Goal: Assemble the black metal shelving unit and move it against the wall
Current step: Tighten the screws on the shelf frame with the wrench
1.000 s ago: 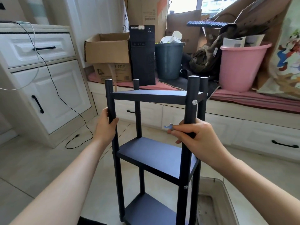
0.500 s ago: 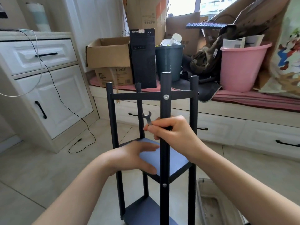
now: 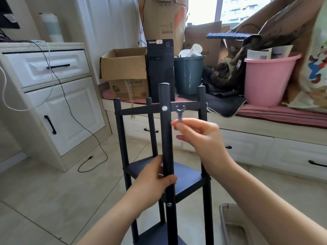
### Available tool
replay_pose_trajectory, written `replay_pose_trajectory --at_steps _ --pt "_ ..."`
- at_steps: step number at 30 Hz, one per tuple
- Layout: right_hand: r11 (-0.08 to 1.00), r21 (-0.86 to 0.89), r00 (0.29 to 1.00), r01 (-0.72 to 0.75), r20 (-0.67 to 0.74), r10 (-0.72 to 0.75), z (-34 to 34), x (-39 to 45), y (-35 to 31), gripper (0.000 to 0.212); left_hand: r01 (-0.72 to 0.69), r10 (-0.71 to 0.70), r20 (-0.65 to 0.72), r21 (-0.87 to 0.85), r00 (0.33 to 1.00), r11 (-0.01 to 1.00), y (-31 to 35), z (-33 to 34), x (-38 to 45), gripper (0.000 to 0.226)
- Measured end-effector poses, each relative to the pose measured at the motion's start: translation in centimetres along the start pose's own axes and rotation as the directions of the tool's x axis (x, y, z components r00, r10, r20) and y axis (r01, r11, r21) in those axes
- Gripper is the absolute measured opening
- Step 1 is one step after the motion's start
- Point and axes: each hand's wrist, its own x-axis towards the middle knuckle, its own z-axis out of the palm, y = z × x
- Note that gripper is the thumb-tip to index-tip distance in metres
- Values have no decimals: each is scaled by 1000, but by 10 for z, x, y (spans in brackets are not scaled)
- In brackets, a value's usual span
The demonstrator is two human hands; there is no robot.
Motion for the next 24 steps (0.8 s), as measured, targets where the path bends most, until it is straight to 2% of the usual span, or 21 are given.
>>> replay_pose_trajectory --at_steps 3,6,11,14,18,24 --pt "994 87 994 -68 -81 75 -11 1 0 10 -7 7 -4 -45 1000 999 0 -7 2 38" --pt "983 89 982 -162 -84 169 -18 0 6 8 -9 10 18 -66 1000 998 -2 -12 5 45" --pt "928 177 941 -329 -25 338 -27 -2 14 14 12 -11 68 -5 998 1000 -1 -25 10 36" --pt "916 142 926 -376 28 376 -28 -3 17 18 -7 8 -11 89 1000 996 -1 -25 11 30" --pt "887 152 900 -435 110 422 -27 -4 21 13 -38 59 -114 177 992 983 0 -25 11 17" --pt "844 260 883 -470 162 441 -23 -2 22 20 -67 81 -82 160 993 985 4 -15 3 23"
